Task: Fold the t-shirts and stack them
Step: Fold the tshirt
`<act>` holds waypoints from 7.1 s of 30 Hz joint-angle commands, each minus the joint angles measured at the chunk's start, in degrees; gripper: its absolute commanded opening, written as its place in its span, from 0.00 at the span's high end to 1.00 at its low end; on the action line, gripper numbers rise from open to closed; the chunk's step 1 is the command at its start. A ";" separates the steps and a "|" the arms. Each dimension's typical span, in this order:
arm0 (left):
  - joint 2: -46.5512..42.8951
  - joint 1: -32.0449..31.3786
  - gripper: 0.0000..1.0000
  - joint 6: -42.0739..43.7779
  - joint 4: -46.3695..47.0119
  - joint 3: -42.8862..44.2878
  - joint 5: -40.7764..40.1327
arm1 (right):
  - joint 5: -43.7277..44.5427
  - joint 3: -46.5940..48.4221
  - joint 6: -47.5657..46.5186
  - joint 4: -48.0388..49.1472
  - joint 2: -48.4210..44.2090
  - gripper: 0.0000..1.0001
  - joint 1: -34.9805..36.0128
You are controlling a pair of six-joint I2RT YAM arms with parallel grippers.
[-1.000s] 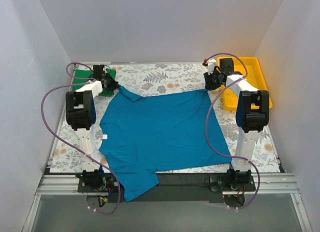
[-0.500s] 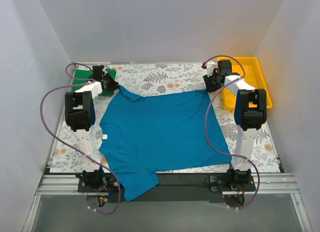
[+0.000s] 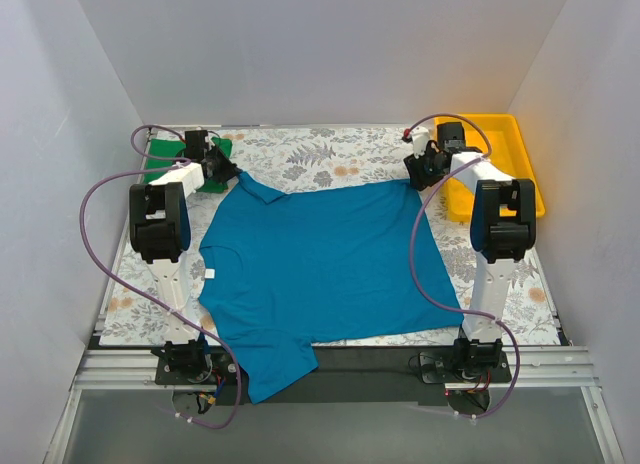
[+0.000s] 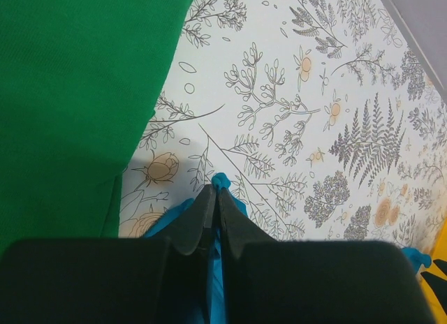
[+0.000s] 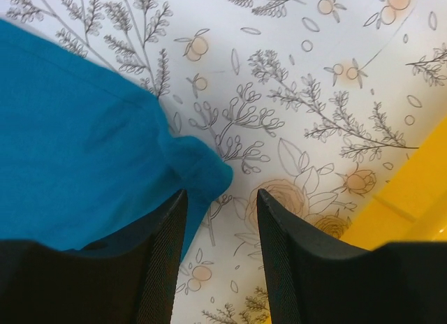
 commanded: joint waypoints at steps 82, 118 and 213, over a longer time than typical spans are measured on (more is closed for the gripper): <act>-4.38 0.37 1.00 1.00 0.49 -0.29 2.15 | -6.68 15.33 -8.05 -7.52 10.26 0.84 -0.28; -22.22 0.29 1.00 -2.17 0.67 -9.78 3.38 | -12.66 -13.40 -1.90 5.13 -19.18 0.99 -1.95; -63.00 0.46 1.00 -5.15 -7.33 -45.38 3.55 | -18.72 -27.74 -1.29 9.44 -25.25 0.99 -8.98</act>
